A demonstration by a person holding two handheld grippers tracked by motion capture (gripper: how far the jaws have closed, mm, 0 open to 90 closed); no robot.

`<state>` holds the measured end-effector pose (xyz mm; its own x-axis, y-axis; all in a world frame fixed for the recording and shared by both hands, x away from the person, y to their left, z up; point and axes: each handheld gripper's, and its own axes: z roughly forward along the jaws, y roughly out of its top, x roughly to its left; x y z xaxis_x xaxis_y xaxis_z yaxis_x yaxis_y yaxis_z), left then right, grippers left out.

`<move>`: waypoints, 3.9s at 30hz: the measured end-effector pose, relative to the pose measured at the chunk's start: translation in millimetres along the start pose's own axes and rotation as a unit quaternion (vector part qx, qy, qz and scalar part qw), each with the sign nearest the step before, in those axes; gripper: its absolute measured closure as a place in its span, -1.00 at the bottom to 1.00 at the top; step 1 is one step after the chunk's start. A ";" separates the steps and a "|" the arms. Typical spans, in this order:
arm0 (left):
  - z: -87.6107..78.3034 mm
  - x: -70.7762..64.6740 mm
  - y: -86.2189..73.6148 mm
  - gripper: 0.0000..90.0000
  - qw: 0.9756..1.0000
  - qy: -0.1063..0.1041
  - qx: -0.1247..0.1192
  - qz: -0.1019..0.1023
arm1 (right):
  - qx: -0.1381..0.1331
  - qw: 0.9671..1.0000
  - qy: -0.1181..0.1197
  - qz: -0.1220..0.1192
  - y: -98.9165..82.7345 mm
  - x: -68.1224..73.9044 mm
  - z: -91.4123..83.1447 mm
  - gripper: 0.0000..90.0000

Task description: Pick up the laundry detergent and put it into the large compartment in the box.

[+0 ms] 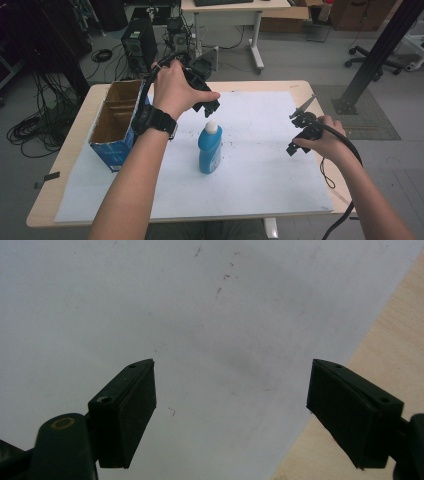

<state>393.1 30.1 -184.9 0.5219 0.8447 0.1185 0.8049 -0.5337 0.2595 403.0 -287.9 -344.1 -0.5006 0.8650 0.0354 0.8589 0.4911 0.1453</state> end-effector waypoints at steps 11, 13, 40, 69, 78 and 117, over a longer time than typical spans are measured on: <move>5.7 -17.7 5.7 -0.82 1.000 -0.005 0.011 0.005 | -0.002 1.000 -0.001 0.002 -1.6 -0.2 -2.3 -0.56; 6.5 -19.2 6.3 -0.82 1.000 -0.004 0.012 0.003 | -0.001 1.000 -0.001 0.002 -1.7 -0.3 -2.3 -0.56; 27.8 -34.6 6.8 -0.81 1.000 -0.001 0.024 -0.003 | -0.002 1.000 -0.001 0.001 -3.2 -0.7 1.1 -0.56; 58.7 -39.9 2.6 -0.80 0.999 -0.007 0.045 -0.015 | 0.003 1.000 -0.001 -0.001 -3.1 -0.6 8.3 -0.56; 69.1 -39.9 0.3 -0.80 0.999 -0.008 0.051 -0.012 | 0.001 1.000 -0.001 -0.001 -1.8 0.3 8.6 -0.56; 99.4 -46.0 -3.5 -0.62 0.997 -0.009 0.081 -0.018 | 0.007 1.000 -0.002 -0.001 0.0 1.3 11.6 -0.56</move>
<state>394.4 -10.9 -286.6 0.4966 0.8629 0.0940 0.8568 -0.5046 0.1058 403.5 -285.6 -355.5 -0.5020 0.8643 0.0321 0.8593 0.4943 0.1316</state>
